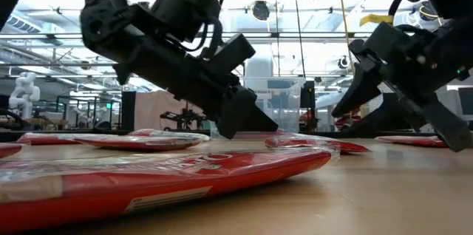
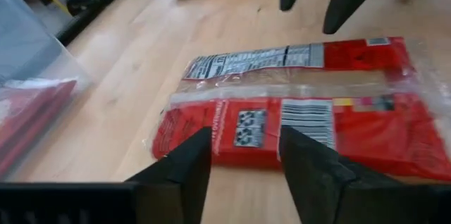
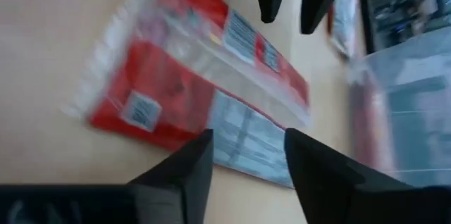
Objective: Sort popcorn bags into baskets
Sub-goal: Put the popcorn bags into the transparent bin
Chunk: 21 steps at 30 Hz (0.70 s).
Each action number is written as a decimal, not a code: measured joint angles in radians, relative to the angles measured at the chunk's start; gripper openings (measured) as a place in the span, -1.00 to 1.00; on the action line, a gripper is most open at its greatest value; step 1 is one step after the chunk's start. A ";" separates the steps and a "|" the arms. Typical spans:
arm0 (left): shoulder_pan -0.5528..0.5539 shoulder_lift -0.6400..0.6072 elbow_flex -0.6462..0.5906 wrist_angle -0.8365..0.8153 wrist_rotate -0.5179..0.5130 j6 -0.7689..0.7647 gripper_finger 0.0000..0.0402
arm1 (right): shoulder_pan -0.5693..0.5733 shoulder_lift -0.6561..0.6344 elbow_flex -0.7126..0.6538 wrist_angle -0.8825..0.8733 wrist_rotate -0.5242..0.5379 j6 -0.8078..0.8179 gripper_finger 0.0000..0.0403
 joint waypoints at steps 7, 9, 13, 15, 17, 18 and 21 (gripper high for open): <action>0.062 0.000 0.000 -0.004 0.125 0.073 -0.40 | -0.034 -0.005 0.001 -0.096 -0.050 -0.155 -0.01; 0.074 0.000 0.000 -0.005 0.166 0.094 -0.44 | -0.042 -0.006 0.002 -0.122 -0.068 -0.155 -0.01; 0.094 0.000 0.000 -0.006 0.222 0.121 -0.44 | -0.060 -0.006 0.002 -0.104 -0.122 -0.230 -0.01; 0.107 0.000 0.000 -0.011 0.245 0.131 -0.43 | -0.082 -0.005 -0.001 -0.067 -0.169 -0.276 -0.03; 0.120 0.000 0.000 -0.026 0.263 0.138 -0.43 | -0.105 -0.004 -0.001 -0.028 -0.217 -0.339 -0.05; 0.127 0.000 0.000 -0.034 0.270 0.140 -0.43 | -0.115 -0.004 -0.001 -0.017 -0.241 -0.372 -0.06; 0.149 0.000 0.000 -0.057 0.288 0.142 -0.43 | -0.147 -0.004 -0.001 0.000 -0.281 -0.423 -0.10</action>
